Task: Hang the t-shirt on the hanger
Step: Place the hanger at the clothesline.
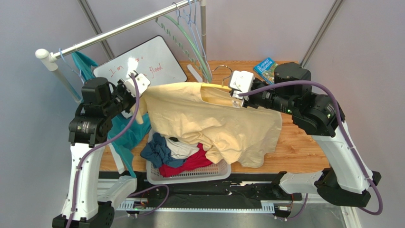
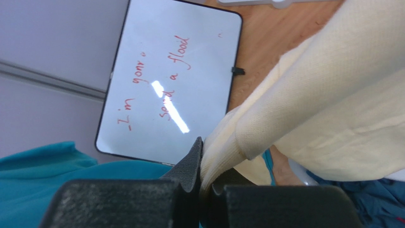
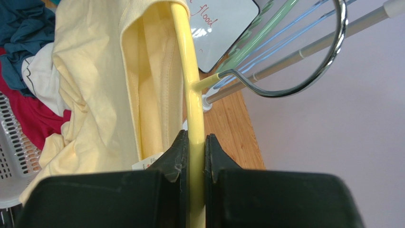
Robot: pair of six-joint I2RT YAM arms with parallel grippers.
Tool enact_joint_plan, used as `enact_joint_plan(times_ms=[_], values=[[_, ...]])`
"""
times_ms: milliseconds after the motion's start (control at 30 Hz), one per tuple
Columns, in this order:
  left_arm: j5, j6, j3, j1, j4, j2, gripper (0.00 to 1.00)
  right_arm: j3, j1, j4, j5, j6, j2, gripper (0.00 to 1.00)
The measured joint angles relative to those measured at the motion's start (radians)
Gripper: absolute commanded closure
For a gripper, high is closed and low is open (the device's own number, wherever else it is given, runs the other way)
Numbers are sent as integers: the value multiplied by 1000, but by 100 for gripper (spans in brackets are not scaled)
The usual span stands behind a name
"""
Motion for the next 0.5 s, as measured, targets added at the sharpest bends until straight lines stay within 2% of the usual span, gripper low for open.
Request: enact_joint_plan(times_ms=[67, 100, 200, 333, 500], values=[[-15, -23, 0, 23, 46, -2, 99, 0, -4, 17, -3, 0, 0, 100], [-9, -36, 1, 29, 61, -1, 78, 0, -5, 29, -5, 0, 0, 100], [52, -70, 3, 37, 72, 5, 41, 15, -8, 40, -6, 2, 8, 100], [208, -136, -72, 46, 129, -47, 28, 109, -13, 41, -6, 9, 72, 100], [395, -243, -272, 47, 242, -249, 14, 301, -14, 47, -5, 12, 200, 100]])
